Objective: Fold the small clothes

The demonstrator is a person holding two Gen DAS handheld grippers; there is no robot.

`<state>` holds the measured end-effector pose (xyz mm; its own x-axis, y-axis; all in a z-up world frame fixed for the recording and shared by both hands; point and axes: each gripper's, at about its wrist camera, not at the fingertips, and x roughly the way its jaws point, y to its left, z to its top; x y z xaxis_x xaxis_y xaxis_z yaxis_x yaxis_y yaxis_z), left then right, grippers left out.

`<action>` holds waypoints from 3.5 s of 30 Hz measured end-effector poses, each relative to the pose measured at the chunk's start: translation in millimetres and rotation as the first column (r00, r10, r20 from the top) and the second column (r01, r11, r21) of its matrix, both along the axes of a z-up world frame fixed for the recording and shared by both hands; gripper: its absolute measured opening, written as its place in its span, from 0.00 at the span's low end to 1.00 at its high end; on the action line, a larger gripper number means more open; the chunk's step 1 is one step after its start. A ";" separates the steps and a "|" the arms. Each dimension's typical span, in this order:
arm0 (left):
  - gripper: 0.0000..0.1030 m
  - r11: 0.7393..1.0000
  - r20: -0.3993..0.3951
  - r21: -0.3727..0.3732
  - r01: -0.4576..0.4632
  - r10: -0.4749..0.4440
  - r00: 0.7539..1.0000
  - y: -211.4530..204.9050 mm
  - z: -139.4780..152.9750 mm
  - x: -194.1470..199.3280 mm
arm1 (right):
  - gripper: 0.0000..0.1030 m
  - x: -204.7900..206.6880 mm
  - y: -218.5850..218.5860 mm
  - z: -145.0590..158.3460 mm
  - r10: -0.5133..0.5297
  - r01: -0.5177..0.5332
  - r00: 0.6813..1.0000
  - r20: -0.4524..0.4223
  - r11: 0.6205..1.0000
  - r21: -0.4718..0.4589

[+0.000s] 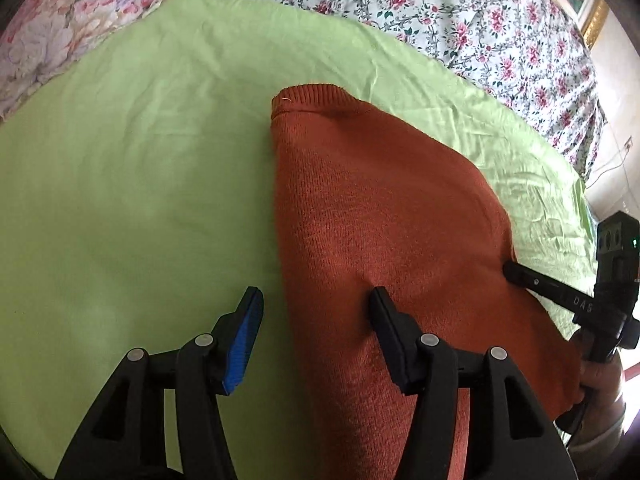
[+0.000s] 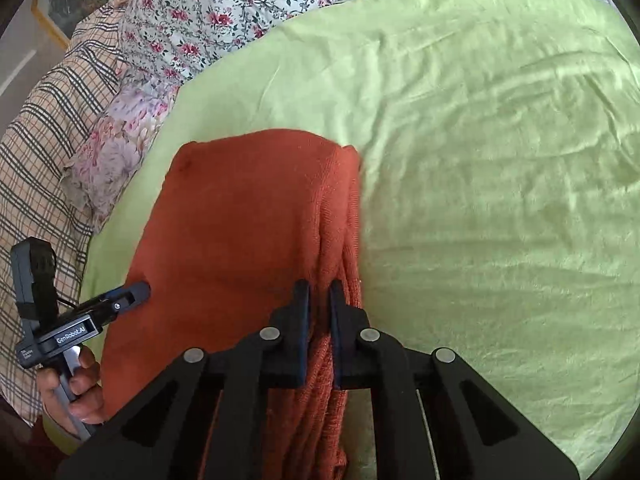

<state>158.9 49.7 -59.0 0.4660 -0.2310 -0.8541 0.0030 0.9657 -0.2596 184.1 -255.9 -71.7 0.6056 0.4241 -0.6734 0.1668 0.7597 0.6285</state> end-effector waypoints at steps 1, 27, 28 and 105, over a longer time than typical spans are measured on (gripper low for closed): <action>0.57 1.000 0.002 0.007 0.004 -0.004 1.000 -0.7 -1.3 0.9 | 0.10 0.6 1.1 0.6 0.002 -0.002 1.000 0.000 1.000 -0.012; 0.06 0.973 -0.037 -0.225 -0.046 0.039 0.999 40.6 -5.8 164.9 | 0.16 -76.5 27.0 62.0 -0.005 -0.002 0.994 0.106 0.998 0.064; 0.06 0.981 -0.023 -0.190 -0.040 0.036 0.999 36.5 -2.6 168.1 | 0.16 -78.7 27.6 63.5 -0.003 -0.004 0.994 0.110 0.998 0.063; 0.22 0.957 0.031 0.033 0.290 -0.291 0.956 -65.4 11.1 -136.1 | 0.11 -5.1 -4.1 15.0 -0.011 0.013 1.000 -0.020 0.997 0.070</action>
